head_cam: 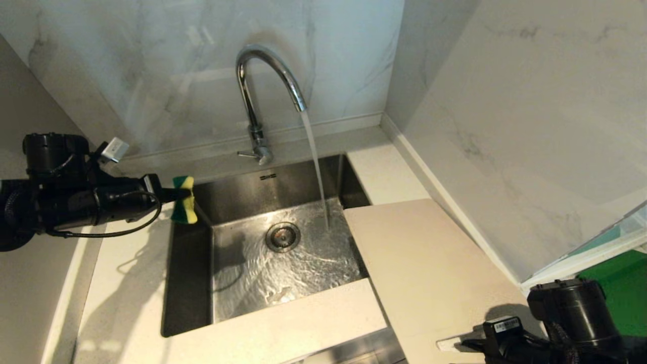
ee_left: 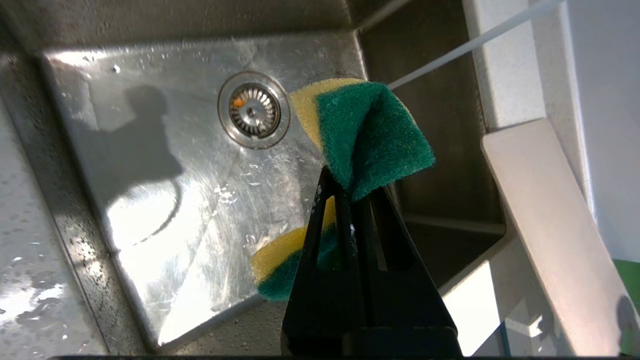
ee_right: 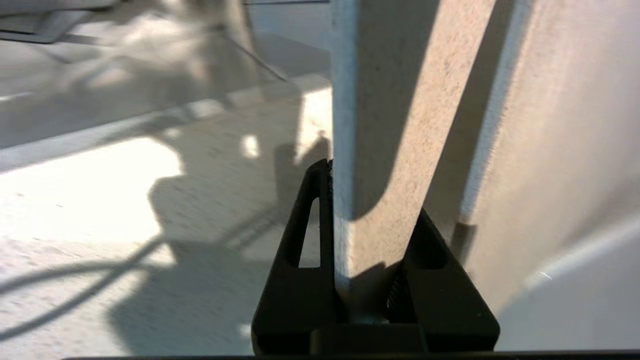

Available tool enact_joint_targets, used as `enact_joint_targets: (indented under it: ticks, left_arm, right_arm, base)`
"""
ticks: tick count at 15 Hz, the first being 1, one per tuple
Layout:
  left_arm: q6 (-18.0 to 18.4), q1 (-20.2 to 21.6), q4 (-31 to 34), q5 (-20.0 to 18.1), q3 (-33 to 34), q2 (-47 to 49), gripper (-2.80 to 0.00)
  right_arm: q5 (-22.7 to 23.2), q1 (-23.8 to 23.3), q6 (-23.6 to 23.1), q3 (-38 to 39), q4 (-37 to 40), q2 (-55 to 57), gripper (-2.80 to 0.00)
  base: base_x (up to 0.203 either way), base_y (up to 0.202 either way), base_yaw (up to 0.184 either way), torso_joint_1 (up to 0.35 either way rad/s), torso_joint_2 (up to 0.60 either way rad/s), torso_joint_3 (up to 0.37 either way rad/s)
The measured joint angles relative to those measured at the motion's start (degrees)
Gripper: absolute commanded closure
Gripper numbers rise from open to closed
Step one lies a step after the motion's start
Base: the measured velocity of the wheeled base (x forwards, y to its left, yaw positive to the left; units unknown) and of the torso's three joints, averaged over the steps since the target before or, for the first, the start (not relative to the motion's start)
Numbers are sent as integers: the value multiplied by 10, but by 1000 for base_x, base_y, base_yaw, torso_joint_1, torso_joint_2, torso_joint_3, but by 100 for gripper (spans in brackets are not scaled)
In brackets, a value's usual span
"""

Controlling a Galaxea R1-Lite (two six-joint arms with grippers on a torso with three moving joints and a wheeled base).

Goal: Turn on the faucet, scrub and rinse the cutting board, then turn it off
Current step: Put down the cutting board

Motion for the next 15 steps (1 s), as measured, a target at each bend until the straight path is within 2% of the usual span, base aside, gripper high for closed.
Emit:
enact_joint_targets:
  ticks: [9, 15]
  left_arm:
    - [2, -2, -4, 0, -3, 38, 0]
    - [3, -5, -3, 0, -3, 51, 0]
  right_arm:
    - [76, -1, -1, -73, -4, 158, 0]
    - [82, 12, -1, -83, -1, 182, 0]
  base:
    - [0, 0, 0, 0, 0, 0]
    - [0, 0, 0, 0, 0, 0]
